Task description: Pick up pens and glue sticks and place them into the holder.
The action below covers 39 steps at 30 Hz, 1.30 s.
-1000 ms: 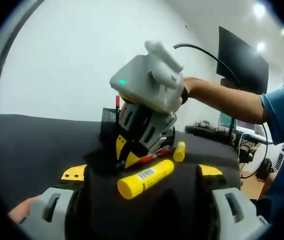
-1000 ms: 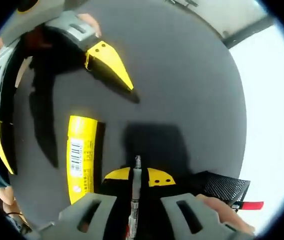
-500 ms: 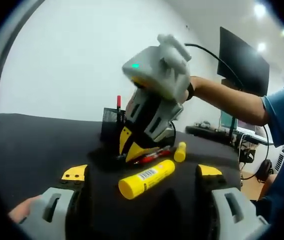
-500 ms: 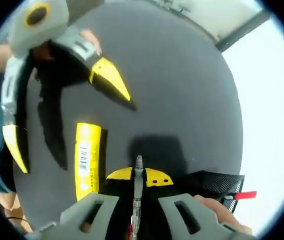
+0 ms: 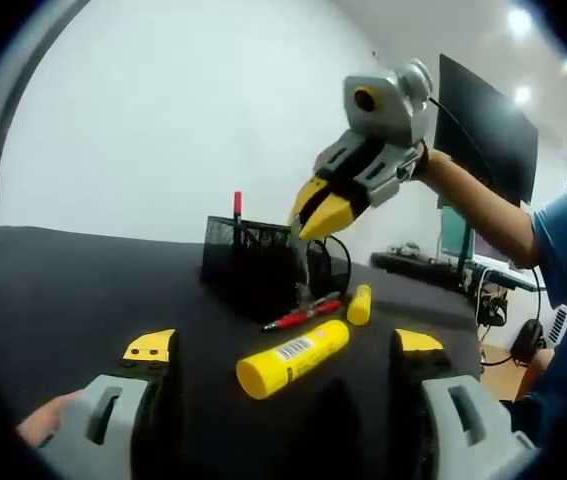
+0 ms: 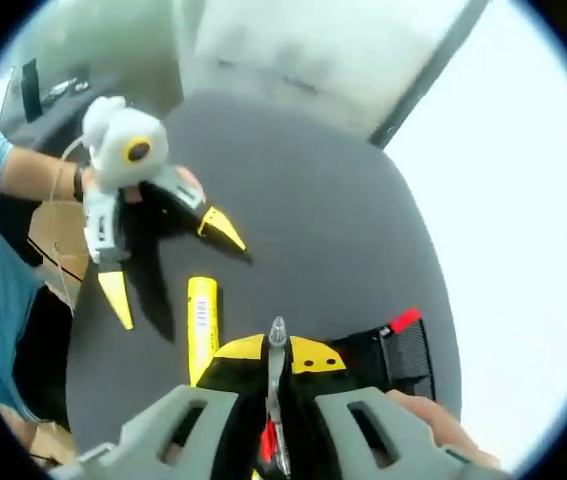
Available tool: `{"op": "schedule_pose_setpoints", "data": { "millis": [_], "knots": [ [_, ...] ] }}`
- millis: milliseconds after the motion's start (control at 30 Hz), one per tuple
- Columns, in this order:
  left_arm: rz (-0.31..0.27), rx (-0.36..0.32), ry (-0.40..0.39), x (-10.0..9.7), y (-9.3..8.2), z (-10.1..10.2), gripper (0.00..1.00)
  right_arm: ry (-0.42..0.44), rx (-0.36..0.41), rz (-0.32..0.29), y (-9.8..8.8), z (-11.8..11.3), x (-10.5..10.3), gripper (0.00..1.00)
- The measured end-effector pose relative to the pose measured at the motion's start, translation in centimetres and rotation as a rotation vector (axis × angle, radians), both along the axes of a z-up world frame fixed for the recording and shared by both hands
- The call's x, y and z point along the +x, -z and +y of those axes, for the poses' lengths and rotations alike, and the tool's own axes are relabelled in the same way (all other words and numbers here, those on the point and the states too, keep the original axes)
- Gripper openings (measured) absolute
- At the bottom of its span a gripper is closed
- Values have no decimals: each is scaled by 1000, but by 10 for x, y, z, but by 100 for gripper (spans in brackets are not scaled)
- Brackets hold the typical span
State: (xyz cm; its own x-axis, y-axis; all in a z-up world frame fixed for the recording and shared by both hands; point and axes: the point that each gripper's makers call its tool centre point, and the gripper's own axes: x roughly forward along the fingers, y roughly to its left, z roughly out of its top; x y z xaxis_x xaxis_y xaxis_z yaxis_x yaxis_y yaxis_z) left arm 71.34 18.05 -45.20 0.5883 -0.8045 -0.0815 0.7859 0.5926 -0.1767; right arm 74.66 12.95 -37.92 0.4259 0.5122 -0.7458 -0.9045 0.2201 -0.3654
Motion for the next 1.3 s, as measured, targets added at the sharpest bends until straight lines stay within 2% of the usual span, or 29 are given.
{"op": "schedule_pose_setpoints", "data": {
  "millis": [167, 333, 600, 700, 833, 1000, 1300],
  "knots": [
    [-3, -4, -4, 0, -1, 0, 85, 18, 57, -25, -24, -9, -9, 4],
    [-4, -2, -5, 0, -1, 1, 85, 36, 142, -22, -43, -14, -12, 4],
    [-4, 7, -2, -1, 0, 0, 84, 77, 305, -23, -83, -20, -3, 4],
    [-4, 6, -2, 0, 0, 0, 84, 98, 334, -43, -95, -23, 7, 4],
    [-4, 3, -6, 0, 0, 1, 84, 132, 345, -76, -104, -25, 22, 4],
    [-5, 4, -11, 1, 0, 1, 84, 151, 367, -85, -110, -23, 36, 4],
    [-2, 5, -13, 2, 1, 2, 85, 198, 391, -122, -112, -25, 63, 4]
  ]
}}
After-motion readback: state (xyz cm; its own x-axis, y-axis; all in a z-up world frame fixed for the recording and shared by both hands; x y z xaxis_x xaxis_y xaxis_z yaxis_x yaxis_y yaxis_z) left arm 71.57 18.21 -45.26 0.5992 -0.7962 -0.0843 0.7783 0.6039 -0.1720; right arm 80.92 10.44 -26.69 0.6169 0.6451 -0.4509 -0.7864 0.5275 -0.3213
